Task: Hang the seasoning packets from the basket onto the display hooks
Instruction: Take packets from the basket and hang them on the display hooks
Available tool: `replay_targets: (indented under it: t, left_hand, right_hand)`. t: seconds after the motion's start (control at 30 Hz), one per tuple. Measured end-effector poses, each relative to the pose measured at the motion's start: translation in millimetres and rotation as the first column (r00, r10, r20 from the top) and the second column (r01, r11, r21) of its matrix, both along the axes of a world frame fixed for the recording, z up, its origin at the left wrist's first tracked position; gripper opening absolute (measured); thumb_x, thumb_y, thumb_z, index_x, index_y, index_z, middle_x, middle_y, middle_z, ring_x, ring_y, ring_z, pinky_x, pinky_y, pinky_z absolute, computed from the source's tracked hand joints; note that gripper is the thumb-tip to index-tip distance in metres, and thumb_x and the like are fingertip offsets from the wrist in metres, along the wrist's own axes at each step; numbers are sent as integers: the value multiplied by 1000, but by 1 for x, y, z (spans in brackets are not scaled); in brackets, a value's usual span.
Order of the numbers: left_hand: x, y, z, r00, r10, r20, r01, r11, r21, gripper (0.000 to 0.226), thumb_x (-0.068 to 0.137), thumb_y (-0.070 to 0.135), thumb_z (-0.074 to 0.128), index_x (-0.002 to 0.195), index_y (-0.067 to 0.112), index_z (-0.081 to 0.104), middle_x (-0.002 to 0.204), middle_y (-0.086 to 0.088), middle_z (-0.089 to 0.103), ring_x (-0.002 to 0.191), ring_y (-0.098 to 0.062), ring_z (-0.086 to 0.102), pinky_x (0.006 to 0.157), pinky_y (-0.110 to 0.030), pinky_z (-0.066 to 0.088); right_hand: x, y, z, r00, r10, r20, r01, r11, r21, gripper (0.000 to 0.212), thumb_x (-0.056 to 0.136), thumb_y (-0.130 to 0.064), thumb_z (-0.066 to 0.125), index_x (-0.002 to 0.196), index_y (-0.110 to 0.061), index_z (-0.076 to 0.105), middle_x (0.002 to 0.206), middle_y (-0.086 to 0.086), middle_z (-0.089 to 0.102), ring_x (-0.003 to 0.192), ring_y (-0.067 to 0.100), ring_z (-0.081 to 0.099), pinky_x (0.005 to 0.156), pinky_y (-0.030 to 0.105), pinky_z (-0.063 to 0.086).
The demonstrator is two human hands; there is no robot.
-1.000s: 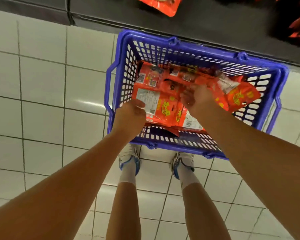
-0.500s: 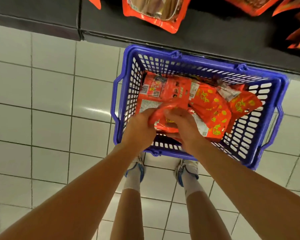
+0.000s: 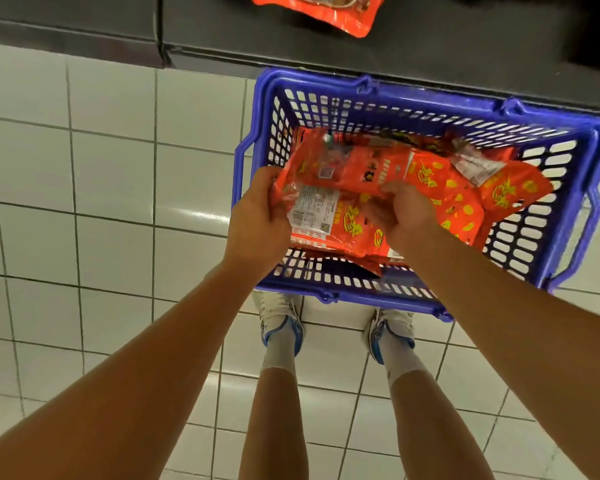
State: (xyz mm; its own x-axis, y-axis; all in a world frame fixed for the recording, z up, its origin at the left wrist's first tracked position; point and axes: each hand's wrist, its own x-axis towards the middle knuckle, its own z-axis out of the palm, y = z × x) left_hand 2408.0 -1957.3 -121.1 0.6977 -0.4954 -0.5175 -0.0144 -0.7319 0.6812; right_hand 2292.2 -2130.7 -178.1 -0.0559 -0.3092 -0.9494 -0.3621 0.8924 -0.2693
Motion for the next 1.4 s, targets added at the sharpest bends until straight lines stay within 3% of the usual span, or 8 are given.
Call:
replay_targets:
  t: [0.2,0.4,0.6,0.77,0.93,1.1,1.23,1.4]
  left_hand:
    - [-7,-23,23,992,-93,-85,83,990,-117,25,98,26,49,121,16,54,101,17,61,88,1,64,63,-9,51]
    - [-36,-34,41,934,-97,-343,35,983,-181,41,86,6,63,122,20,53,109,-4,65,100,-24,65,83,-48,58]
    - [-43,-21,71,943,28,-332,-102,973,-208,48,95,-7,58,139,11,49,126,-5,62,118,-17,61,91,-34,58]
    - [-27,-6,119,818,247,-520,-339,937,-88,36,98,7,62,132,17,56,120,-7,71,109,-26,71,89,-43,60]
    - [-14,-9,194,736,282,-615,-445,886,-126,40,93,4,67,130,15,59,117,-9,74,105,-29,73,93,-49,57]
    - [-3,-6,284,736,301,-607,-514,832,-210,38,89,11,74,126,16,63,115,-8,75,104,-30,73,91,-50,59]
    - [5,-5,372,804,242,-543,-476,809,-345,24,86,14,78,109,22,74,112,-9,76,102,-30,74,84,-44,62]
    - [17,-20,511,856,373,-357,-500,772,-393,36,75,70,64,88,39,77,99,1,78,92,-21,75,85,-49,61]
  right_hand:
    - [-15,1,74,970,93,227,-65,990,-127,21,87,-1,55,74,-12,67,66,4,72,68,19,74,69,35,64]
    - [3,18,123,937,67,342,-66,998,-14,20,87,-6,54,86,-4,74,85,16,76,72,28,73,67,38,63]
    - [-4,30,151,913,26,408,-70,993,94,25,97,-32,61,87,-11,68,98,14,78,91,27,77,82,40,61]
    - [-18,1,187,927,363,97,-317,894,-315,27,90,-40,73,106,-19,68,104,3,75,99,17,71,82,38,57]
    - [-8,-22,250,801,536,265,-449,832,-325,23,92,-32,72,109,-17,73,97,-4,79,83,12,75,61,24,56]
    - [17,-30,335,814,309,491,-218,947,-234,28,77,-20,79,102,-7,76,89,11,76,65,24,71,47,30,52]
    - [31,-26,430,766,285,576,-147,950,-275,16,75,-23,79,87,-13,80,95,13,78,77,30,75,73,51,60]
    - [46,-36,580,748,324,579,1,872,-489,9,87,-5,73,86,-14,73,83,8,75,71,25,72,69,51,59]
